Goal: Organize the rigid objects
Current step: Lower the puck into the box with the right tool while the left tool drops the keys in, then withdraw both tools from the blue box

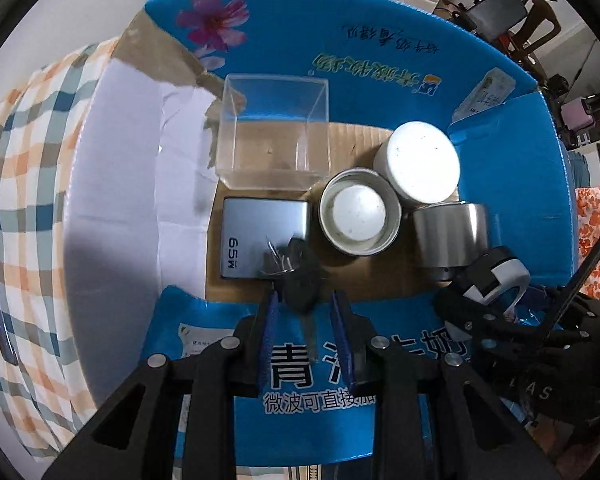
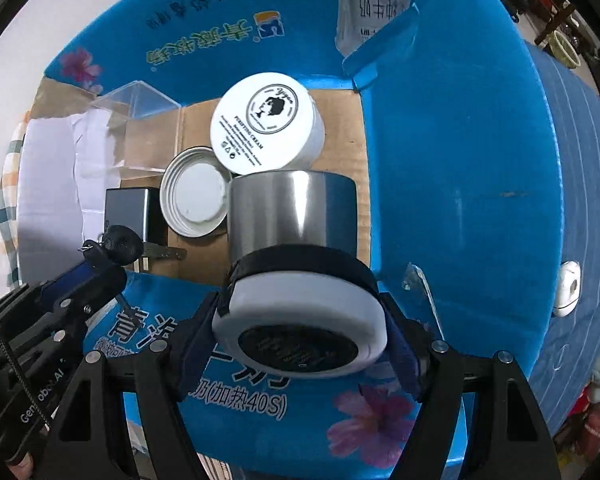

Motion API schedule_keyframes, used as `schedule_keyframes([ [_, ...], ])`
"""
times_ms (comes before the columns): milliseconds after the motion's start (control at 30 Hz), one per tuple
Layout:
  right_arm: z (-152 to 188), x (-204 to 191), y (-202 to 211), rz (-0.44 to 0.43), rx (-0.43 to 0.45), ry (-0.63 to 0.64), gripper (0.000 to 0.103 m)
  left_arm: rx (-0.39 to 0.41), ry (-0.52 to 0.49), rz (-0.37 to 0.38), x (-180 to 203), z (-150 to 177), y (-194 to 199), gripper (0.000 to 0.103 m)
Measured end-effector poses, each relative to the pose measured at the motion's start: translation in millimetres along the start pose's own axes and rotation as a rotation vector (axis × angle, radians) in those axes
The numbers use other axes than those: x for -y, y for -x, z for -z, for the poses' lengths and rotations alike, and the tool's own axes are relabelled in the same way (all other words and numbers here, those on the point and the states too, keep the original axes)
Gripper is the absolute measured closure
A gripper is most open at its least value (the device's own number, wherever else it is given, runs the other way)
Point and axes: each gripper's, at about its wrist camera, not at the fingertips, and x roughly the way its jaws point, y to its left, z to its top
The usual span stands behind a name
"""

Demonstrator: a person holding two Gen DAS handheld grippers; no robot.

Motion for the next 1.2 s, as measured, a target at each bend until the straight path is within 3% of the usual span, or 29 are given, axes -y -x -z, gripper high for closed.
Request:
schedule_keyframes([
  [133, -1.4, 3.1, 0.5, 0.003, -0.022, 0.005, 0.025, -0.006, 0.013, -0.03, -1.3, 4.5, 2.9, 0.062],
  [200, -0.8, 2.7, 3.5, 0.004, -0.015, 0.017, 0.021, 0.009, 0.016, -0.025, -0.6, 8.7, 9.3, 0.049],
  [267, 1.3, 3.3, 9.3, 0.011, -0.001, 0.026, 0.009, 0.03, 0.021, -0.041, -0.3, 12.6, 16.9, 0.035],
  [300, 3.1, 3.4, 13.1, 0.022, 0.015, 0.031, 0.009, 0.038, 0.021, -0.042, -0.9, 14.7, 20.6, 0.03],
  [367, 6.1, 4.7, 20.4, 0.045, 0.039, 0.039, 0.008, 0.041, 0.025, -0.052, -2.3, 17.4, 27.5, 0.007],
  [400, 8.0, 6.2, 23.8, 0.044, 0.047, 0.037, 0.008, 0.042, 0.021, -0.058, -3.0, 19.0, 31.0, 0.004],
  [700, 35.2, 10.9, 87.3, 0.053, 0.152, 0.051, 0.008, 0.141, 0.007, -0.104, 9.4, 22.4, 90.2, 0.002],
  [967, 74.6, 11.4, 171.2, 0.025, 0.255, 0.07, 0.008, 0.289, 0.046, -0.123, 23.3, 55.3, 171.7, 0.002],
  [1200, 115.1, 12.7, 249.3, -0.024, 0.376, 0.081, 0.008, 0.39, 0.016, -0.125, 41.4, 79.3, 225.2, 0.002],
])
